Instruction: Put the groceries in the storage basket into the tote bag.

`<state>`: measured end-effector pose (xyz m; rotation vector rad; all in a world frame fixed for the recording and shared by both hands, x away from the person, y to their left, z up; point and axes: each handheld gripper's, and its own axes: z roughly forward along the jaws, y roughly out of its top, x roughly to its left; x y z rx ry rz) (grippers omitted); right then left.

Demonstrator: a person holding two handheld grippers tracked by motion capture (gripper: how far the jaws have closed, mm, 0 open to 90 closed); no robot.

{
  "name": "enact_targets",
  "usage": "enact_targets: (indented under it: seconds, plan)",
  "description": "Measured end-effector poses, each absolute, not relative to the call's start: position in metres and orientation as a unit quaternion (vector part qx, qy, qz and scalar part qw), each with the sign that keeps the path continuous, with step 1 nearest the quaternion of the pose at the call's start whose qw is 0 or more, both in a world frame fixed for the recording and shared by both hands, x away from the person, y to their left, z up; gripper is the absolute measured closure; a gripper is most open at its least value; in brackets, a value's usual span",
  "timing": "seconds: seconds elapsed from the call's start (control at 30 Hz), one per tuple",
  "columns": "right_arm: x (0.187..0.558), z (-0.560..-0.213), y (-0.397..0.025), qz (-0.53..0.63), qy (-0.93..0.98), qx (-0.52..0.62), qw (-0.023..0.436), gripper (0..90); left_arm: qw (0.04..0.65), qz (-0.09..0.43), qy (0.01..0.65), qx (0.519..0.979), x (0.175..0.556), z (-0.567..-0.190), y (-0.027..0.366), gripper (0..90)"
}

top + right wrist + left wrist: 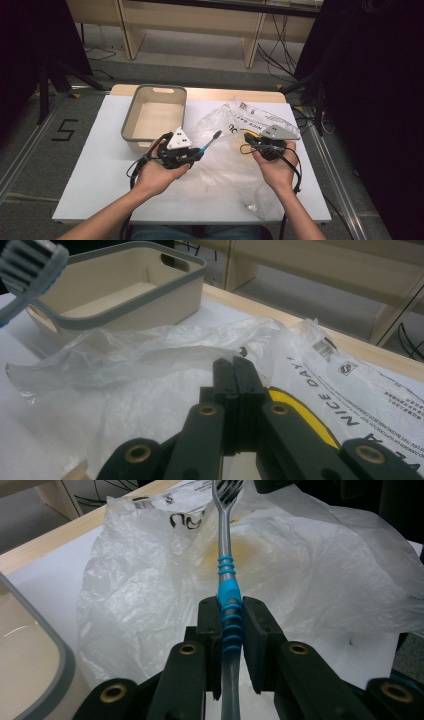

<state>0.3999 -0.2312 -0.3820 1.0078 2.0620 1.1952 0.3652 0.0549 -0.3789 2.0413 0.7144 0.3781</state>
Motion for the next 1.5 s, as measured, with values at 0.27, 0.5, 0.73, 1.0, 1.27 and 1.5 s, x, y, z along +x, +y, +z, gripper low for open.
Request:
enact_targets:
  seconds: [0.27, 0.5, 0.73, 1.0, 1.27, 1.5]
  plan:
    - [0.400, -0.382, -0.231, 0.447, 0.765, 0.376, 0.273, 90.0, 0.438, 0.145, 0.277, 0.843, 0.361, -0.392, 0.041, 78.5]
    - [0.399, -0.381, -0.230, 0.447, 0.766, 0.373, 0.273, 90.0, 0.425, 0.141, 0.274, 0.851, 0.361, -0.400, 0.032, 78.5]
    - [0.399, -0.381, -0.229, 0.448, 0.766, 0.372, 0.273, 90.0, 0.414, 0.137, 0.271, 0.858, 0.361, -0.408, 0.021, 78.5]
    - [0.399, -0.380, -0.230, 0.448, 0.766, 0.372, 0.272, 90.0, 0.396, 0.137, 0.271, 0.866, 0.366, -0.414, 0.007, 78.4]
    - [0.399, -0.380, -0.230, 0.449, 0.765, 0.373, 0.271, 90.0, 0.379, 0.136, 0.283, 0.870, 0.374, -0.420, -0.001, 78.4]
    - [0.398, -0.379, -0.228, 0.451, 0.765, 0.372, 0.271, 90.0, 0.367, 0.131, 0.294, 0.873, 0.380, -0.419, -0.009, 78.4]
